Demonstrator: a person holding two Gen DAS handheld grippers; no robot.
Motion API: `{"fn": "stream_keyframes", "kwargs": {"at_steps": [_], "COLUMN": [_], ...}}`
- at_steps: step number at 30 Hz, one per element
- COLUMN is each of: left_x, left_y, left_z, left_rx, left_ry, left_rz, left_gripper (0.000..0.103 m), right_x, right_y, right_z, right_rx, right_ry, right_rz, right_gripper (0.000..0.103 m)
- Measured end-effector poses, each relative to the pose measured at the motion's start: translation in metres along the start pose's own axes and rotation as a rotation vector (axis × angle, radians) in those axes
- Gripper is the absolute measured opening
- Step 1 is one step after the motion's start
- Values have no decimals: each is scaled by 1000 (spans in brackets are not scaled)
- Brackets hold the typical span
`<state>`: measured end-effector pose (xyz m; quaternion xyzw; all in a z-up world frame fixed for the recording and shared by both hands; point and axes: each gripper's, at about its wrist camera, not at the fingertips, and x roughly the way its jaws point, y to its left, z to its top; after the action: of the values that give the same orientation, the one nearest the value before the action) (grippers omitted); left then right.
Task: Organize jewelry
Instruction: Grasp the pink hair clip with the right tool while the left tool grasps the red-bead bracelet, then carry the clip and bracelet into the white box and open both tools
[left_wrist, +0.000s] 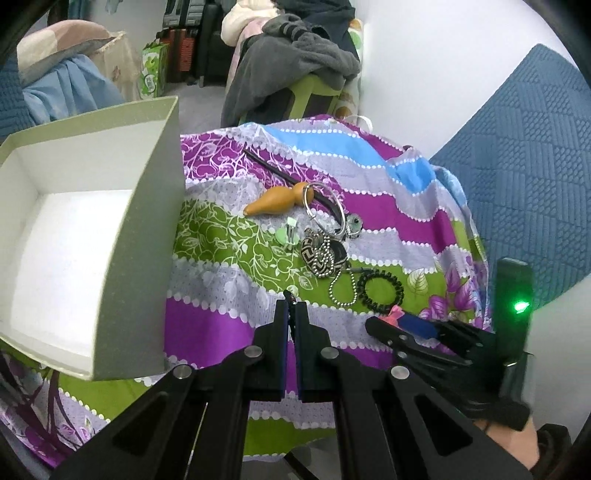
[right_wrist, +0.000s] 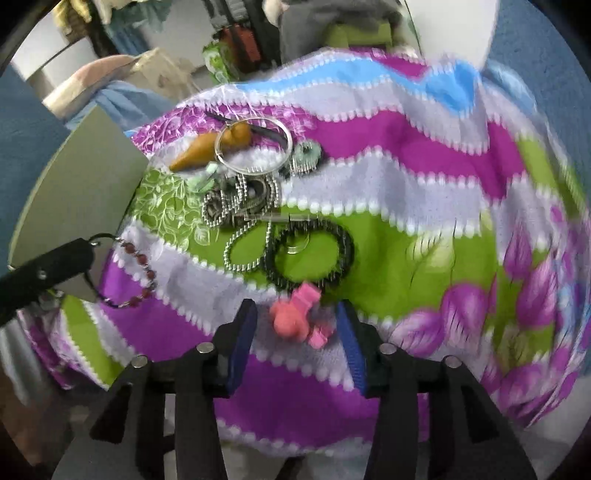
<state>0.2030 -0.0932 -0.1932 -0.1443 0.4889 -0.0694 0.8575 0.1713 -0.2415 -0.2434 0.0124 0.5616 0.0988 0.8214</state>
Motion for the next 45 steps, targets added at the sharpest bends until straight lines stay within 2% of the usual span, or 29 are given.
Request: {"fn": "stream_keyframes", "kwargs": {"at_steps": [1,9,17,19,23,31,39,45], "left_x": [-2,-32,-89,-105,-150,-211,-256,-255], "left_y": [0,5,8,7,4,28,76,121], "left_z": [1,8,32,41,60,92,108,107], "left_rx": [0,-18,-17,-8,27,37,59,66], "left_ry": [-3,-14,-52,-57,-123,-202,-255,-236], "left_rz": [-2,-29,-66,-86,-76,-59,-12,22], "left_gripper": [1,1,1,1,1,1,1,1], "right_x": [2,-30,-97,-118,-163,-235,-254,-236], "right_y": [2,7,32,42,61,106,153,192], "right_z": [0,3,22,32,53,94,112,115], "right_rx": [-19,2,26,16,3,-32,-41,-55], "right_ry": [2,-35,-94,-124,-191,-345,-424,-432], "right_rz": [-21,-27,-23,-25,-28,-29,-72,-79], "right_gripper": [23,22,22,22,22,22,22,22]}}
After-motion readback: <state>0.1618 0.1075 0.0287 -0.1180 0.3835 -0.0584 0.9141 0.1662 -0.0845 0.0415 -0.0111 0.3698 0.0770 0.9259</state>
